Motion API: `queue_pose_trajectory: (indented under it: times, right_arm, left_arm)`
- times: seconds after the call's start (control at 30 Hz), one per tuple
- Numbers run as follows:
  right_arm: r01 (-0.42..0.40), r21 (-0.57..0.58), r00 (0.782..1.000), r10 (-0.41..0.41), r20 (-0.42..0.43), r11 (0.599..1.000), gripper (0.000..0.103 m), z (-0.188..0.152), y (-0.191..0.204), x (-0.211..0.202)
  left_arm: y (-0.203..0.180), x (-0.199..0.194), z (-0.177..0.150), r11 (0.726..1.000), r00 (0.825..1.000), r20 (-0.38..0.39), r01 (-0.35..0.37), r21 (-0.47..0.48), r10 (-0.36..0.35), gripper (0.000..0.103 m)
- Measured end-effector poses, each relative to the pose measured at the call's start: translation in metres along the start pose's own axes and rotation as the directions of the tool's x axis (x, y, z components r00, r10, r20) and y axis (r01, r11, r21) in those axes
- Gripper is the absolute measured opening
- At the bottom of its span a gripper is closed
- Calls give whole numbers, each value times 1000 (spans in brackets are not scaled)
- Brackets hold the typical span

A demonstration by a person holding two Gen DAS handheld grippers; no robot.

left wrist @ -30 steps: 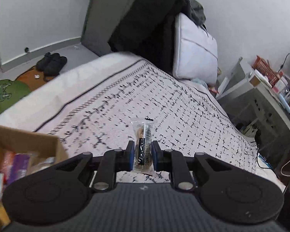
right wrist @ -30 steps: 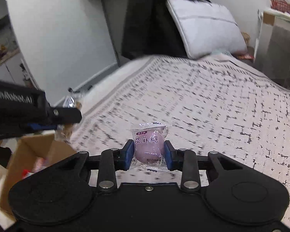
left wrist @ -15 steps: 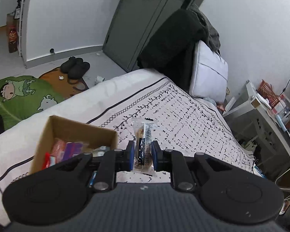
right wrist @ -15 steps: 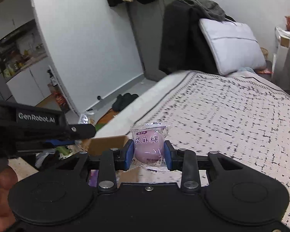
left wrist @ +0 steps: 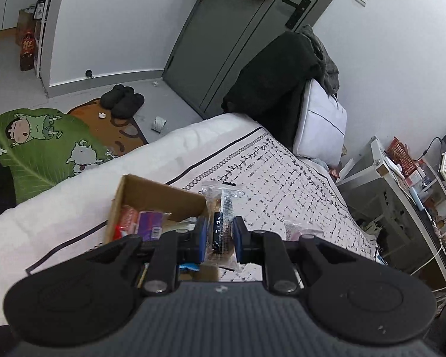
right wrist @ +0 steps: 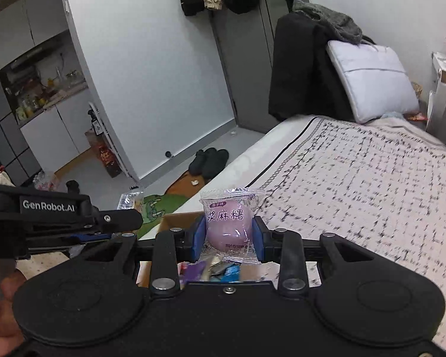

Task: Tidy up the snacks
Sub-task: 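Carry both held snacks over the cardboard box with both grippers, then open the left gripper over the box while the right releases the purple candy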

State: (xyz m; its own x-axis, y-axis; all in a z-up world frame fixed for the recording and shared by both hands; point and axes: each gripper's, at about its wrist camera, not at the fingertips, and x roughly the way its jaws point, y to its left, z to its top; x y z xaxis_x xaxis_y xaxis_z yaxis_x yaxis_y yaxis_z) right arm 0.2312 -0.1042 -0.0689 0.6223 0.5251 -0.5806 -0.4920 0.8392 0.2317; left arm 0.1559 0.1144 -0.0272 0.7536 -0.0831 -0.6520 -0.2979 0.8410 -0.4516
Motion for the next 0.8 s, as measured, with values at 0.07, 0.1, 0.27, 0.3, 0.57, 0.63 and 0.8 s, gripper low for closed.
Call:
queue_pose_trajectory:
  times: [0.07, 0.1, 0.27, 0.3, 0.57, 0.63, 0.8]
  right_arm:
    - [5, -10, 1000, -5, -8, 1000, 33, -2, 8, 3]
    - [7, -14, 1000, -8, -12, 1000, 33, -3, 11, 4]
    - [10, -31, 999, -11, -34, 999, 33, -3, 27, 10]
    - [12, -33, 999, -13, -38, 999, 33, -3, 30, 12]
    - [49, -5, 997, -49, -55, 999, 50, -4, 34, 14]
    - [62, 9, 996, -61, -60, 998, 52, -4, 32, 12]
    - [95, 3, 993, -95, -70, 995, 57, -4, 27, 9]
  left_arm:
    - [8, -4, -2, 1000, 1000, -6, 1, -3, -1, 18]
    - [12, -5, -2, 1000, 1000, -11, 1, -6, -2, 18]
    - [32, -4, -6, 999, 999, -40, 9, -36, -10, 18]
    - [36, -2, -6, 999, 999, -47, 14, -48, -16, 18]
    - [55, 5, 0, 994, 997, -54, 50, -100, -56, 18]
    - [56, 7, 1, 993, 997, -57, 53, -101, -59, 18]
    - [56, 16, -1, 992, 994, -80, 65, -106, -73, 18]
